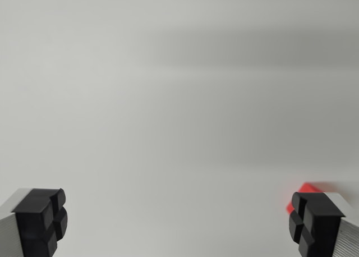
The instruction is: Destack cube
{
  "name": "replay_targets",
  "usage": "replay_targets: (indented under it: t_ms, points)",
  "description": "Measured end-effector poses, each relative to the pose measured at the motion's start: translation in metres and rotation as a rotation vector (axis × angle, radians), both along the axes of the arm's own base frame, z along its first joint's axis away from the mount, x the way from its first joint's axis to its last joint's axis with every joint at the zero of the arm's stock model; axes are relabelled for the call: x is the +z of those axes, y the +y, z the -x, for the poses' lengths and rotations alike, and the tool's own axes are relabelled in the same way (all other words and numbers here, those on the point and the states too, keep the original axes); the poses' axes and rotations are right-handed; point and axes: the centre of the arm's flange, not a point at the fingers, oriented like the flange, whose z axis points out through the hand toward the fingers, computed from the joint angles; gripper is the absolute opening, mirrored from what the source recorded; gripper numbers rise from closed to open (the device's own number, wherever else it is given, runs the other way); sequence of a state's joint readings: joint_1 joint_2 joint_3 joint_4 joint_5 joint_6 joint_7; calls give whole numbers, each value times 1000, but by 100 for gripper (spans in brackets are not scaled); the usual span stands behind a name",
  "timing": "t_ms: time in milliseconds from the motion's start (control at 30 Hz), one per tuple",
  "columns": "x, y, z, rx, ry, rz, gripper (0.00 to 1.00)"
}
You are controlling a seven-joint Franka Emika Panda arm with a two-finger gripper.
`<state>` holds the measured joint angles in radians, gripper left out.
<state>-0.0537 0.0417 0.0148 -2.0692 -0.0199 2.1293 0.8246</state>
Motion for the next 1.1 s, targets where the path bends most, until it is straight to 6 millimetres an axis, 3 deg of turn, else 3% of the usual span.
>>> replay_targets:
  t_ms: [1100]
  points:
    - [-32, -63, 58, -139, 7, -6, 100]
